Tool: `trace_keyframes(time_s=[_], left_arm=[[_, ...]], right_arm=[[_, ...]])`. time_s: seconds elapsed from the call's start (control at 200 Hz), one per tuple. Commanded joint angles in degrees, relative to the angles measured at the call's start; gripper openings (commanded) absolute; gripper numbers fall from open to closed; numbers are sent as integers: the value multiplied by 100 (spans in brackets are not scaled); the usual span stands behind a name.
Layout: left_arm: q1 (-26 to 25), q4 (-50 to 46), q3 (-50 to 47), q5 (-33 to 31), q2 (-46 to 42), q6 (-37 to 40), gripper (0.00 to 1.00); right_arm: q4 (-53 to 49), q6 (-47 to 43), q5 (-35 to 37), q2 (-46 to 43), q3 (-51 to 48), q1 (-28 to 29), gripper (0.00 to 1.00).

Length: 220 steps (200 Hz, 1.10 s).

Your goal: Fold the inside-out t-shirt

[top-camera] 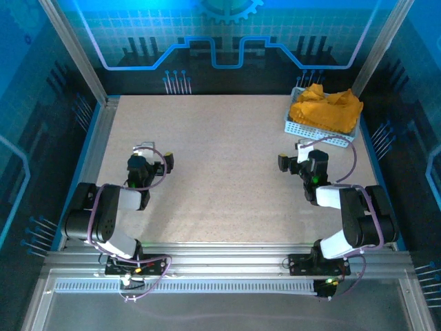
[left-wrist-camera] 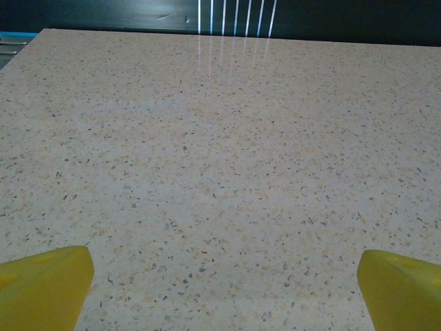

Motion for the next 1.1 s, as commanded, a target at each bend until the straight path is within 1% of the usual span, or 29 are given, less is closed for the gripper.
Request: trace_keyframes(time_s=[0.0, 0.03, 0.09, 0.165, 0.24, 0.305, 0.41, 0.47, 0.52, 0.575, 0.615, 0.64, 0.655, 0.69, 0.73, 0.76, 0.8, 0.85, 0.895, 0.945, 1.056, 1.096], left_arm=[[-96, -99, -99, -28, -547, 157, 99], [-172, -343, -135, -197, -883, 180, 99], [-340, -1271, -43, -449, -1645, 81, 99], [-497, -1759, -18, -352, -2418, -109, 99], [-775, -2242, 55, -331, -3105, -207, 99], [-922, -2865, 249, -337, -3611, -462, 99], [-963, -3613, 597, -367, -4118, -1187, 99], [-960, -3956, 733, -518, -4319, -1570, 99], [-956, -4317, 840, -861, -4393, -2098, 99], [-955, -5150, 1125, -1375, -4349, -2800, 99], [-932, -5843, 1381, -1714, -4258, -3298, 99], [-917, -6203, 1499, -1771, -4194, -3460, 99], [-906, -6346, 1547, -1755, -4150, -3491, 99], [-887, -6533, 1606, -1674, -4090, -3471, 99], [-861, -6593, 1576, -1652, -4027, -3453, 99], [-852, -6610, 1499, -1753, -4013, -3604, 99], [-785, -6553, 1350, -1856, -4027, -3862, 99], [-627, -6341, 1132, -1518, -4106, -3945, 99], [-549, -6157, 1050, -1083, -4106, -3728, 99], [-555, -6210, 1153, -827, -3949, -3537, 99], [-576, -6204, 1467, 8, -3298, -3123, 99], [-642, -6160, 1521, 187, -3098, -3045, 99]], right_arm=[[259, -232, -67, -63, -117, 91, 100], [320, -282, 2, -160, -196, 151, 100], [282, -344, 135, -480, -320, 233, 100], [-172, -484, 265, -1009, -293, 438, 100], [-562, -719, 411, -1600, -272, 726, 100], [-1090, -566, 187, -2226, -146, 792, 100], [-2295, -267, -462, -3135, 383, 813, 100], [-2967, -45, -636, -3520, 721, 820, 100], [-3437, 401, -404, -3740, 978, 798, 100], [-4053, 1130, 142, -3892, 1261, 756, 100], [-4798, 1896, 777, -3918, 1525, 731, 100], [-5350, 2341, 1119, -3919, 1711, 708, 100], [-5560, 2466, 1196, -3912, 1761, 685, 100], [-5653, 2396, 999, -3926, 1766, 551, 100], [-5481, 2283, 489, -3975, 1616, 367, 100], [-5326, 2276, 163, -4001, 1493, 242, 100], [-5235, 2440, 100, -4009, 1402, 147, 100], [-5241, 2510, 56, -3911, 1430, 84, 100], [-5372, 2418, 61, -3717, 1601, 80, 100], [-5490, 2377, 213, -3434, 1846, 104, 100], [-5537, 2355, 566, -2447, 2481, 113, 100], [-5630, 2354, 811, -2007, 2927, 122, 100]])
